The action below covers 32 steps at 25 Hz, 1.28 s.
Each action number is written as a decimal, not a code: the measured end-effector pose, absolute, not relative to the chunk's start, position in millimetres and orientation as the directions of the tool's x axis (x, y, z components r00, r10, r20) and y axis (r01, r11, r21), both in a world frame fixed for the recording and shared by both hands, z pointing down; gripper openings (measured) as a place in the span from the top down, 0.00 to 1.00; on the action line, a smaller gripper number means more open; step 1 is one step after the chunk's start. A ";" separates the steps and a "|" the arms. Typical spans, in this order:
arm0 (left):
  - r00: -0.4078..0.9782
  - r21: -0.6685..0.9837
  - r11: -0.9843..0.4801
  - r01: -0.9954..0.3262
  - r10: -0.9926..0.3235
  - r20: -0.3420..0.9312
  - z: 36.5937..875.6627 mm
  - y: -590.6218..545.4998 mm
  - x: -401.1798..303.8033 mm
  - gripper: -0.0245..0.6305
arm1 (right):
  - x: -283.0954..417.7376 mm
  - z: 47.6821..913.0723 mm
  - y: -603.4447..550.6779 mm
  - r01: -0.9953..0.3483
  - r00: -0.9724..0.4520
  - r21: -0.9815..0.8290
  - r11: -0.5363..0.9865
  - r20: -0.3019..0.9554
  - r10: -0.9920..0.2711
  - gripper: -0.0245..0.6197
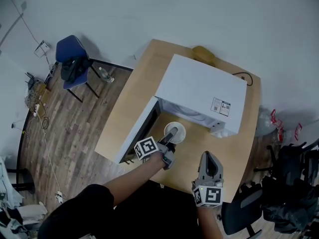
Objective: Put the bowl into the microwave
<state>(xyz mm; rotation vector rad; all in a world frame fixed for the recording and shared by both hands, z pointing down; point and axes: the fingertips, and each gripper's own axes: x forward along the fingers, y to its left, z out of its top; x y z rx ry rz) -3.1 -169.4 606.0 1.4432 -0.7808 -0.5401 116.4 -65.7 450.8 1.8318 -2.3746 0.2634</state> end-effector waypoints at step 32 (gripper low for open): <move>0.608 0.959 0.096 -0.267 -0.755 0.245 704.5 -300.6 47.0 0.62 | 158.4 504.1 -108.6 -0.963 -0.254 -0.157 0.218 0.273 -0.928 0.87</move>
